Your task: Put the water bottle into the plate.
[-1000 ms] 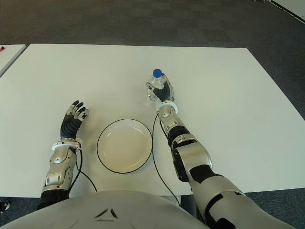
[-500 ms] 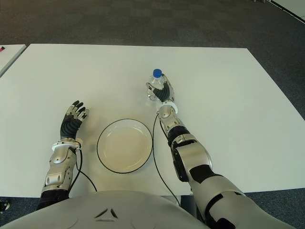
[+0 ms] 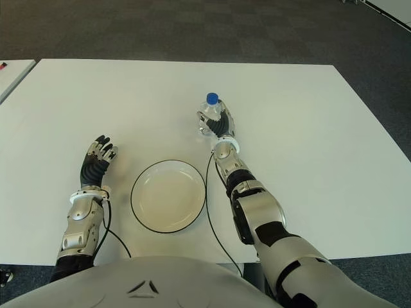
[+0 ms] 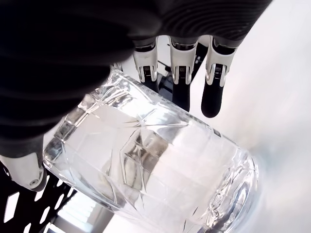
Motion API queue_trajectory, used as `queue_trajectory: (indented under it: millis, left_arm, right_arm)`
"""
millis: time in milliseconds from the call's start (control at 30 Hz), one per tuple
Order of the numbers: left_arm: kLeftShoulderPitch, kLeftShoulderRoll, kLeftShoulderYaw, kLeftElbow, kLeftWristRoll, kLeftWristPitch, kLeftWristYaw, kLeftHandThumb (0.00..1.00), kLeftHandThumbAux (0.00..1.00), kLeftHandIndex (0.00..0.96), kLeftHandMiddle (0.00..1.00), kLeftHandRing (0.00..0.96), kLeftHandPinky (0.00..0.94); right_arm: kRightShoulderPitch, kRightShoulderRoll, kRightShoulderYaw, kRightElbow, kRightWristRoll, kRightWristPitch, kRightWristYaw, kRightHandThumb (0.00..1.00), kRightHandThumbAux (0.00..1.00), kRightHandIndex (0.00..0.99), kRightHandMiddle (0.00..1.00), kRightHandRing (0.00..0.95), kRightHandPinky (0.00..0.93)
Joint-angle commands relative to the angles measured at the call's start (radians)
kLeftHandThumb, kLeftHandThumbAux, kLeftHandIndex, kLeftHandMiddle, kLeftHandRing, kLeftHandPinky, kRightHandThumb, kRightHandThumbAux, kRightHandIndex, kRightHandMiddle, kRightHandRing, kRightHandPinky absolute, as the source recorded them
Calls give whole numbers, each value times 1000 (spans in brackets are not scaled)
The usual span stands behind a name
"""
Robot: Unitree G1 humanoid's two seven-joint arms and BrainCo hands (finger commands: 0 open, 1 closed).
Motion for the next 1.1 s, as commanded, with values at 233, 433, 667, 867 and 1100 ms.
queue_trajectory:
  millis: [233,433,667,867,1100]
  left_arm:
    - [-5,-11,3,9,7,-10,15,426,707,125,123,125,187]
    - [-5,-18,4,11,7,-14,23,426,719,131,120,116,176]
    - [-4,-20,2,12,12,-20,30,418,725,132,119,113,171]
    - [-3,-22,0,12,20,-23,39,391,728,127,116,109,171]
    - [-3,-21,-2,16,20,-35,39,389,731,126,111,104,161]
  right_arm:
    - [7,5,-28,9,41,-6,52,478,502,75,164,180,213]
    - [9,8,-53,7,65,-10,92,518,495,97,172,179,226]
    - [13,8,-72,4,92,-24,127,561,507,122,199,211,278]
    - [13,9,-92,7,114,-34,152,603,524,170,238,253,322]
    - [18,12,-128,9,160,-51,203,662,546,288,302,312,378]
